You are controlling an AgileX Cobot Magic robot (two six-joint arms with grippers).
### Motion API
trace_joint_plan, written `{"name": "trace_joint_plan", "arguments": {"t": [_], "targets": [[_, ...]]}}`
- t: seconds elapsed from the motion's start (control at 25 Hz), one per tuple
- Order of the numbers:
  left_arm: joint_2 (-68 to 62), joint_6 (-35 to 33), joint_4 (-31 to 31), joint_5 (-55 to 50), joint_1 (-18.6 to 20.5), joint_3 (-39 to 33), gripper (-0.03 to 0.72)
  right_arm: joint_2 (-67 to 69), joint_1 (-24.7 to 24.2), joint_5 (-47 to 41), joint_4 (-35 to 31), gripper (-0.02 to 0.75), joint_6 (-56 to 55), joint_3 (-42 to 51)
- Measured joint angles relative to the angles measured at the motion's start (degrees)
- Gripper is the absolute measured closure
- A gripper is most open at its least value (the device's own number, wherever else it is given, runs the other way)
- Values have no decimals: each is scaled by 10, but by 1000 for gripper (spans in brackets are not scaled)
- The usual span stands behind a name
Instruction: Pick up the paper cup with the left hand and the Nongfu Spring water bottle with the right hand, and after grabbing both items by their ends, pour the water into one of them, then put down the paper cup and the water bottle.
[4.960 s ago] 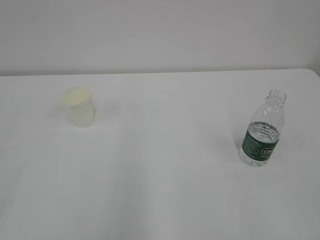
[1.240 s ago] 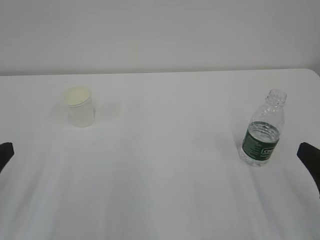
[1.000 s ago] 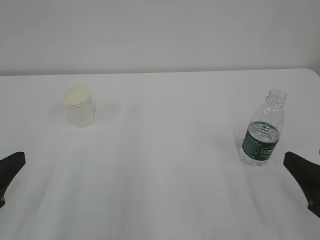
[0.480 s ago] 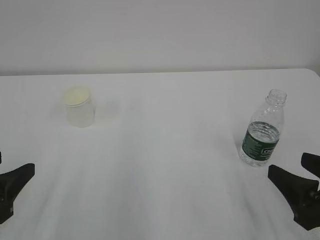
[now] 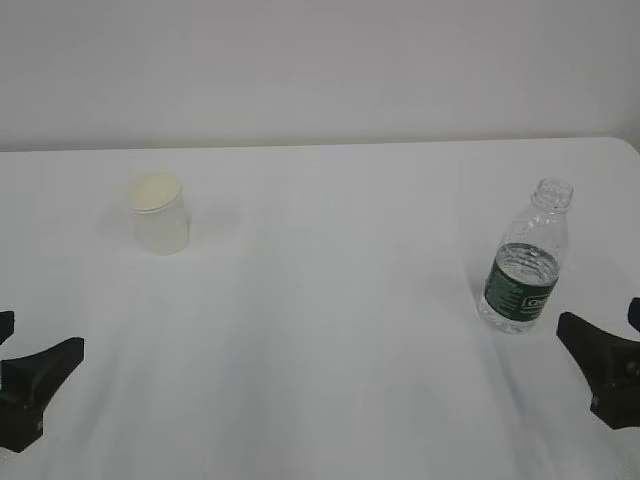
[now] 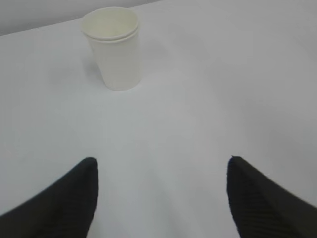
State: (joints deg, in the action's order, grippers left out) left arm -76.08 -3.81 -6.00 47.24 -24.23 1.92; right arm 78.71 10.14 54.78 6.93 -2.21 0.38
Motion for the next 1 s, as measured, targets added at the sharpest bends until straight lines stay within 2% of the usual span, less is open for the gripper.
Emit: {"name": "trace_joint_plan", "arguments": {"t": [0.24, 0.52, 1.0], "targets": [[-58, 22, 1, 92, 0, 0, 51, 73, 0, 98, 0, 165, 1, 0], [-99, 24, 1, 157, 0, 0, 41, 162, 0, 104, -5, 162, 2, 0], [-132, 46, -18, 182, 0, 0, 41, 167, 0, 107, -5, 153, 2, -20]]}}
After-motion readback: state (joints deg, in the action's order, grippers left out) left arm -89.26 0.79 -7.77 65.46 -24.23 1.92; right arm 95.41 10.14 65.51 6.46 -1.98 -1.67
